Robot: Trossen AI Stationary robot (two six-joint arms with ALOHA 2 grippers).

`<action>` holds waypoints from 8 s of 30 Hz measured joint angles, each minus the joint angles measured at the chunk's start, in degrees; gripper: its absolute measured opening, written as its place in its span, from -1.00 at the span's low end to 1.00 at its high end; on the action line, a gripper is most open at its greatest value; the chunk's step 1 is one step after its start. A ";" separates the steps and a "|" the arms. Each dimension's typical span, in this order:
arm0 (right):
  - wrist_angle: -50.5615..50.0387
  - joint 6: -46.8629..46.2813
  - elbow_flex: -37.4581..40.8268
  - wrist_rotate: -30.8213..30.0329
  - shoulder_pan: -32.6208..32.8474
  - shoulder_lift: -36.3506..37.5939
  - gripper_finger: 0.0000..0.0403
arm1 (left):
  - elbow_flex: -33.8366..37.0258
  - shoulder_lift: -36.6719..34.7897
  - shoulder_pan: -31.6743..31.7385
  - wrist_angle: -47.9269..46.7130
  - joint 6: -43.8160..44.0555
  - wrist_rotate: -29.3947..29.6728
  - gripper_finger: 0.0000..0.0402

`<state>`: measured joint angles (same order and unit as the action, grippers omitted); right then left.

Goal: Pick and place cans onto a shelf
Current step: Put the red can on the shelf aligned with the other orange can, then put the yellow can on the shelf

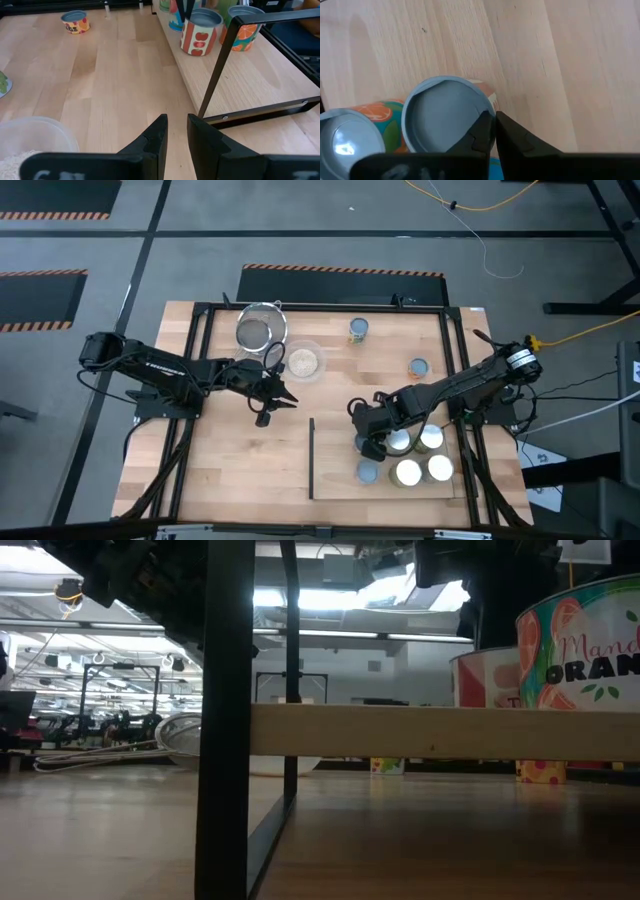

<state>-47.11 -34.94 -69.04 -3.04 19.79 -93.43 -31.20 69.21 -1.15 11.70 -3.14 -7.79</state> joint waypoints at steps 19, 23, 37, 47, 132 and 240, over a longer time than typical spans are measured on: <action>0.00 0.84 0.00 0.08 0.00 0.02 -0.66 | 0.00 0.00 -0.01 -0.02 0.00 0.00 -0.67; 0.00 0.91 0.00 0.08 0.00 0.02 -0.51 | 0.00 0.00 -0.01 -0.02 -0.01 0.00 -0.67; -0.11 0.92 -0.02 0.13 -0.07 0.72 -0.44 | 0.00 0.00 -0.02 0.00 0.00 0.00 -0.67; -1.87 2.95 -0.04 0.11 -0.48 7.86 -0.44 | 0.00 0.00 -0.01 0.01 0.00 0.00 -0.67; 18.18 10.05 42.80 -3.50 -49.79 28.67 -0.93 | 0.00 -0.02 0.01 3.35 1.46 4.31 -0.67; 31.33 34.15 6.95 19.71 -23.42 -0.27 -0.56 | 0.00 -0.02 -0.01 14.48 1.53 4.28 -0.67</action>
<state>-15.78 -0.79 -62.08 16.67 -3.63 -93.70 -31.20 69.19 -1.16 26.17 -1.61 -3.51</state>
